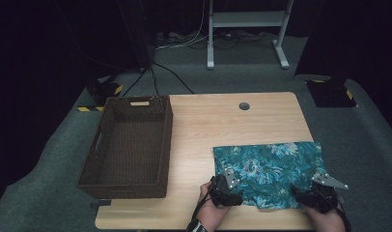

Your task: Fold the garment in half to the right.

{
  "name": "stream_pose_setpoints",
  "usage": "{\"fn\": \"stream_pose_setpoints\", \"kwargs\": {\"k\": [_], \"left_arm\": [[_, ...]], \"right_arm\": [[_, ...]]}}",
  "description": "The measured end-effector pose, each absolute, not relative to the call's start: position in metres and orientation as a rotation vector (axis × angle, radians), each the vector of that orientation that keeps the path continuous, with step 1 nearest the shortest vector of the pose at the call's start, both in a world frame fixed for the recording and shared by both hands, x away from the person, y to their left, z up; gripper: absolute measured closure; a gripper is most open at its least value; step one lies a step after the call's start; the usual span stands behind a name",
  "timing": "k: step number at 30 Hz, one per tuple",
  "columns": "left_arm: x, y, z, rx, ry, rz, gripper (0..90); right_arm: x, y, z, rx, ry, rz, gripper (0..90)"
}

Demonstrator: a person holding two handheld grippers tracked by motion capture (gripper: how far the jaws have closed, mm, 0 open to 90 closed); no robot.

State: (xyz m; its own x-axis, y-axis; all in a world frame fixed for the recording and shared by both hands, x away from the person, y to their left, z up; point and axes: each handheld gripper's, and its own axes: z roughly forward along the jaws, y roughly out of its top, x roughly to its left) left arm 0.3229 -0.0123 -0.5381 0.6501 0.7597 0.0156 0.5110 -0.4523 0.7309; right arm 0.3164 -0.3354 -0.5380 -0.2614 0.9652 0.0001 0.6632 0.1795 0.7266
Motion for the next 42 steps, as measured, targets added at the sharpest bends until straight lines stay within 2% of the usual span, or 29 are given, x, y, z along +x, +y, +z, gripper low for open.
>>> {"fn": "stream_pose_setpoints", "kwargs": {"k": [6, 8, 13, 19, 23, 35, 38, 42], "left_arm": [[0.321, -0.015, -0.538, 2.157, 0.971, 0.436, 23.3], [0.322, -0.013, -0.538, 2.150, 0.959, 0.422, 22.9], [0.324, -0.004, -0.535, 2.120, 0.966, 0.415, 19.6], [0.328, 0.019, -0.527, 2.084, 1.003, 0.424, 6.0], [0.330, 0.035, -0.528, 2.093, 1.045, 0.435, 1.2], [0.323, 0.080, -0.538, 2.103, 1.111, 0.489, 0.4], [0.319, 0.094, -0.542, 2.105, 1.148, 0.511, 0.3], [0.318, 0.101, -0.544, 2.101, 1.178, 0.507, 0.3]], "right_arm": [[0.315, -0.340, -0.539, 1.530, 1.984, 0.858, 15.7], [0.315, -0.341, -0.539, 1.546, 1.965, 0.861, 11.1], [0.314, -0.340, -0.536, 1.539, 1.945, 0.893, 7.9], [0.310, -0.330, -0.529, 1.468, 1.927, 0.942, 4.0], [0.308, -0.319, -0.520, 1.406, 1.930, 0.968, 2.7], [0.313, -0.269, -0.514, 1.284, 2.050, 1.048, 2.4], [0.315, -0.245, -0.519, 1.255, 2.127, 1.082, 1.8], [0.315, -0.233, -0.526, 1.231, 2.172, 1.070, 1.7]]}}
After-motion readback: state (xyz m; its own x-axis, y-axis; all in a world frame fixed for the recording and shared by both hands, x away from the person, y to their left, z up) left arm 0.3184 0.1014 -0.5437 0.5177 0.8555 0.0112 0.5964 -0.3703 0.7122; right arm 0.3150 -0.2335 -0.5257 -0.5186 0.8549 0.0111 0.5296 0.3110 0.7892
